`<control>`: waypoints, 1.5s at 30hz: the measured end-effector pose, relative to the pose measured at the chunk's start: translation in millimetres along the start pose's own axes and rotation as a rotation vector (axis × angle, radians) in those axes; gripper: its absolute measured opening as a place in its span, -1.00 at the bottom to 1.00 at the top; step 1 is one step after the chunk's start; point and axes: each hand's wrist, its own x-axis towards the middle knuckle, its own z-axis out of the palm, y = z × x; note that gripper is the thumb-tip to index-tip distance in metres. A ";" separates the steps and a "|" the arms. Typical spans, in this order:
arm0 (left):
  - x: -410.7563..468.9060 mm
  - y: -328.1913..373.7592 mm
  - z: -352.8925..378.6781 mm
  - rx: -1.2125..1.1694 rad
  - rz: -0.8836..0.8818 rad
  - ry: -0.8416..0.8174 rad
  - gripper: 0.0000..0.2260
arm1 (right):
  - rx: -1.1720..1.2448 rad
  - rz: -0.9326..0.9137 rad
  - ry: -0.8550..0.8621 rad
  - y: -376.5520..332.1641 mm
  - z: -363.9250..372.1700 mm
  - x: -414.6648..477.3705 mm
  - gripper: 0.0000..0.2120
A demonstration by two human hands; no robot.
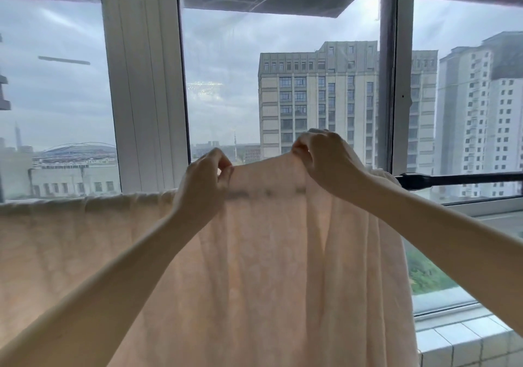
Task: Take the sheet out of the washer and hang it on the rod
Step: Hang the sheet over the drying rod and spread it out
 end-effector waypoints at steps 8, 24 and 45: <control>-15.6 -7.1 -18.9 0.077 -0.025 -0.087 -0.86 | 0.169 -0.153 -0.145 -23.2 29.1 -16.8 -0.83; -8.1 20.3 22.5 0.041 0.132 -0.174 -0.89 | -0.086 0.060 -0.202 31.8 -0.5 -50.0 -0.74; -8.4 10.5 23.3 0.176 -0.068 -0.062 -0.88 | -0.355 -0.298 -0.071 142.3 -12.5 -77.4 -0.66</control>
